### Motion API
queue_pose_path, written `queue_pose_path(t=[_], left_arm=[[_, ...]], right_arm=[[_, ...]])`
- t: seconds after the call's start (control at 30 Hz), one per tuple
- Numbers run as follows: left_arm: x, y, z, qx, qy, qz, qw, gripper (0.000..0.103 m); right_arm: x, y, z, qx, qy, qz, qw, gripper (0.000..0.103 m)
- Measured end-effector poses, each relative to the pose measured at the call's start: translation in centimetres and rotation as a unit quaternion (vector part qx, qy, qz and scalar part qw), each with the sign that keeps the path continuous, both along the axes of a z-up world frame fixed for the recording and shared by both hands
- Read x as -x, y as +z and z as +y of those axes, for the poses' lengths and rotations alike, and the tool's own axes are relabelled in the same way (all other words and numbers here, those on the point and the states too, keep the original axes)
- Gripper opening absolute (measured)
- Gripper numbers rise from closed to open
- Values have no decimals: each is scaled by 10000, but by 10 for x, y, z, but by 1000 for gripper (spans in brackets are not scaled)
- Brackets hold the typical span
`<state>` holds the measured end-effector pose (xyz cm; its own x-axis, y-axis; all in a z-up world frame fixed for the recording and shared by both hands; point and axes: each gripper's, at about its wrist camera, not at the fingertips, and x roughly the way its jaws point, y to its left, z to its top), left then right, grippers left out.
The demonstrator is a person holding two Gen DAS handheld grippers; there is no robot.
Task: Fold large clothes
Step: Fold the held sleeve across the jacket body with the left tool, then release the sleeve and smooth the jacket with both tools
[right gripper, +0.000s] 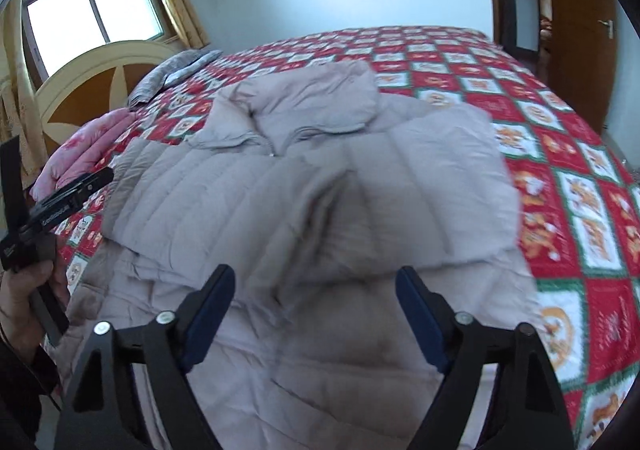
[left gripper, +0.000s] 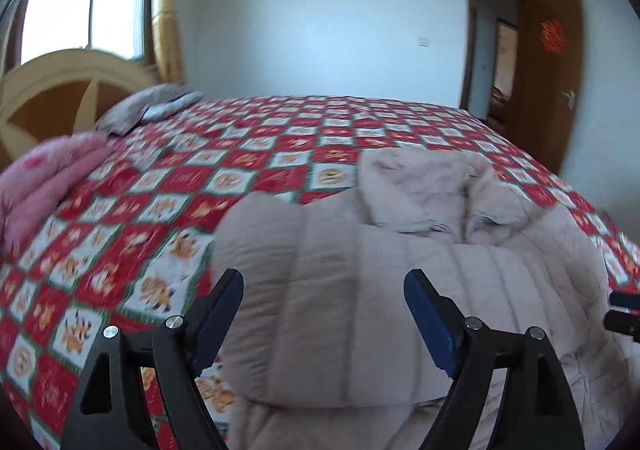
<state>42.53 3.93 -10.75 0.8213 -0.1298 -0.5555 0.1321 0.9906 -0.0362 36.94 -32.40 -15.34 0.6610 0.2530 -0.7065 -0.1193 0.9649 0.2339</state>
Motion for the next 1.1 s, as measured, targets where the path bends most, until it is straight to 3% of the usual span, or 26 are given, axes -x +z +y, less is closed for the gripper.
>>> queue_pose_path(t=[0.13,0.17,0.2,0.27,0.37,0.57,0.73,0.83,0.87,1.03,1.1], left_arm=[[5,-6,22,-39,175,28,9998,83],[5,-8,23,-98,190,53,9998,83],[5,-10,25,-131,201,79,9997,83],[5,-12,31,-129,235,141,9995,83],[2,-10,40,-2,258,146,9996,83],[-5,-1,33,251,197,102,9994,83],[-11,4,0,195,-83,103,9997,83],[-20,5,-23,98,-343,134,9993,84],[-27,3,-31,0,-442,188,9988,84],[-54,-16,-46,-214,-564,420,9973,84],[-62,-32,-51,-177,-672,643,9955,84]], right_arm=[[-37,-16,19,-39,86,424,9991,64],[-42,-20,24,28,103,492,9987,52],[-44,-22,27,62,156,546,9984,33],[-42,-23,34,230,247,550,9979,19],[-28,-14,32,518,239,335,9978,11],[-10,1,0,928,-183,112,9955,10],[-18,-18,-5,1088,-115,498,9927,13],[-14,-19,-13,1026,-244,564,9928,30],[-12,-15,-16,1070,-361,530,9922,40],[3,20,-18,1416,-875,14,9861,43],[3,35,-11,1351,-903,-257,9864,49]])
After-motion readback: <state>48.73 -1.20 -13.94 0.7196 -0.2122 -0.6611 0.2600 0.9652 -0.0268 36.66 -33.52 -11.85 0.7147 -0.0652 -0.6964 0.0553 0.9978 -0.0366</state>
